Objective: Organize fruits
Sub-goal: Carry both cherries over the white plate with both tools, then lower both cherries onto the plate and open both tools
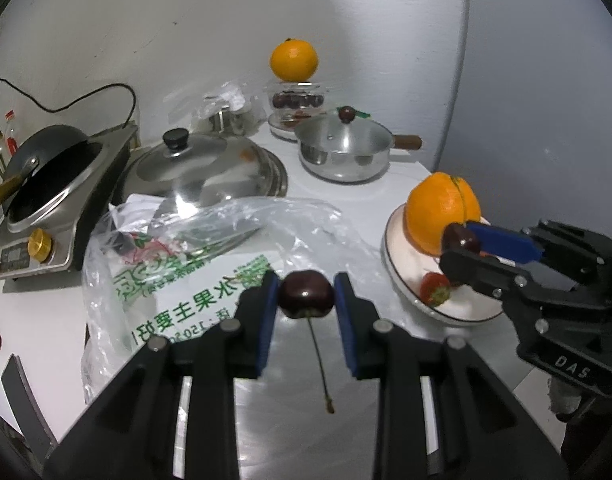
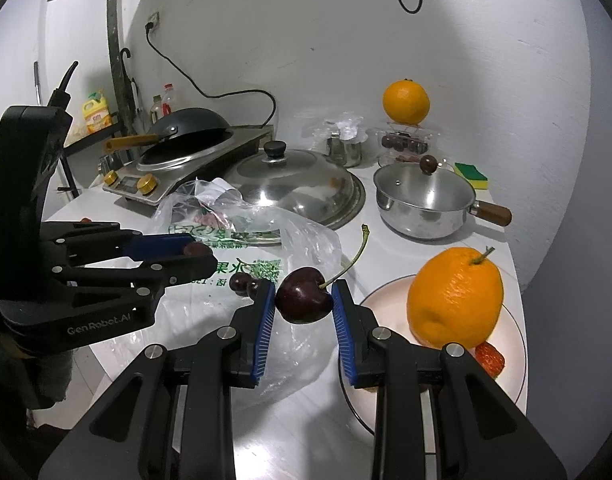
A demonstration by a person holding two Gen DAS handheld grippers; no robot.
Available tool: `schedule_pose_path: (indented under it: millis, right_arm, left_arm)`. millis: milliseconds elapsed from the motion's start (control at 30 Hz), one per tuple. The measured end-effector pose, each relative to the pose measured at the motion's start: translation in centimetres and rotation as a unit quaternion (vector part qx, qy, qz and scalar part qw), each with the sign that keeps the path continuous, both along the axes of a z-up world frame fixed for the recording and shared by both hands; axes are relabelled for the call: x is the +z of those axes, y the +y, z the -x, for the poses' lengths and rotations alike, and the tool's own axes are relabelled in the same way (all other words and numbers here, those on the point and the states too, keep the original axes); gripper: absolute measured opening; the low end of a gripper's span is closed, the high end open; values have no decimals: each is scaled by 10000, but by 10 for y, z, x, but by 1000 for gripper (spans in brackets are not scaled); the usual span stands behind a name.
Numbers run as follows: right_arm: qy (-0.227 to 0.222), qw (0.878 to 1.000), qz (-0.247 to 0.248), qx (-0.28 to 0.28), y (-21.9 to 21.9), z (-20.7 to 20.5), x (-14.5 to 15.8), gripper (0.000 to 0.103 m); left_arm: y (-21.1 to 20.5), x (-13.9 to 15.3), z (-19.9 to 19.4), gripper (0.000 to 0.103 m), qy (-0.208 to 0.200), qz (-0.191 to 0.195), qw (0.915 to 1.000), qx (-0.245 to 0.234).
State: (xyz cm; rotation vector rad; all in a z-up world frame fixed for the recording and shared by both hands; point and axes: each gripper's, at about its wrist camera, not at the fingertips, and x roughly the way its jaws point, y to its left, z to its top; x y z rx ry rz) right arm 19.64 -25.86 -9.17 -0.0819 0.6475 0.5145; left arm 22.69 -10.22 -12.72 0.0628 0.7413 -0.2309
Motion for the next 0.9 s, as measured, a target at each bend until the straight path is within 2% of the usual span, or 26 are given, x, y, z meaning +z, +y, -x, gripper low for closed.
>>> schedule_pose_path:
  millis: [900]
  right_arm:
    - [270, 9972, 17, -701, -90, 14, -28, 31]
  left_arm:
    - [-85, -19, -1, 29, 194, -131, 9971, -723]
